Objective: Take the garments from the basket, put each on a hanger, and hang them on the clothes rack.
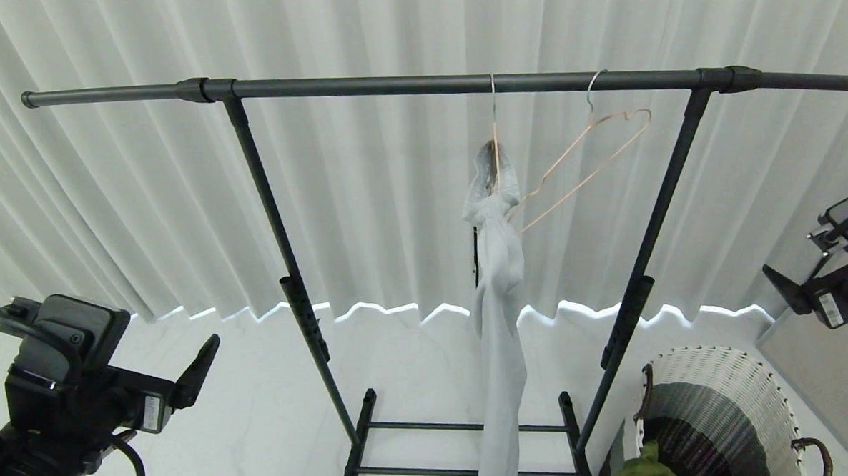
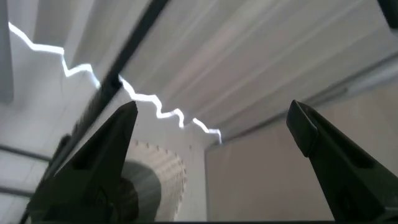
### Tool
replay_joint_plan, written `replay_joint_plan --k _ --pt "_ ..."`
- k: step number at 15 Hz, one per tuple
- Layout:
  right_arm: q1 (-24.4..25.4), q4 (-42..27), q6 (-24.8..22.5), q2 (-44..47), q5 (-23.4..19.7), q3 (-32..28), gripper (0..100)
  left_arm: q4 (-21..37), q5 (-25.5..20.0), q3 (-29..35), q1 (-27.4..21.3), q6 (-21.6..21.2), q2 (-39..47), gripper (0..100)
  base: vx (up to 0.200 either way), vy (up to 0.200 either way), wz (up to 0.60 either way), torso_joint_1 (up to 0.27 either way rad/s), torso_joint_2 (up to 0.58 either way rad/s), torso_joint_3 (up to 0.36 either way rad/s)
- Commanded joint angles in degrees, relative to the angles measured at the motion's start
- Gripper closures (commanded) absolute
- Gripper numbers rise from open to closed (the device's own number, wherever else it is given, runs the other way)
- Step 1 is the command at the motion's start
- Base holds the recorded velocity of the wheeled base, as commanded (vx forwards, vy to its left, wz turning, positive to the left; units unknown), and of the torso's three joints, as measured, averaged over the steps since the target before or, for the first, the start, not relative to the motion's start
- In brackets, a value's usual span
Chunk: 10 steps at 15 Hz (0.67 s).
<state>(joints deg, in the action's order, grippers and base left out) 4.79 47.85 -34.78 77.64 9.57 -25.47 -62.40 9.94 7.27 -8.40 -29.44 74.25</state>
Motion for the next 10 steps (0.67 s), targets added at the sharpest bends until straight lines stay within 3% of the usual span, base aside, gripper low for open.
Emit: replay_joint_plan --k 1,4,10 --pt "-0.31 0.05 -0.02 0.05 0.01 0.86 0 0.0 0.0 -0.15 -0.04 0.0 -0.6 0 -0.2 0.0 0.0 -0.017 0.0 0.002" --pt "-0.31 0.05 0.06 -0.39 0.01 1.12 0 0.0 0.0 -0.94 -1.27 -0.35 -1.66 0 -0.2 0.0 0.0 0.006 0.01 0.004" --pt "-0.75 0.14 -0.99 -5.04 0.01 4.02 0 0.0 -0.09 -1.11 -2.85 0.08 -2.8 0 0.0 0.0 0.0 0.0 0.0 0.0"
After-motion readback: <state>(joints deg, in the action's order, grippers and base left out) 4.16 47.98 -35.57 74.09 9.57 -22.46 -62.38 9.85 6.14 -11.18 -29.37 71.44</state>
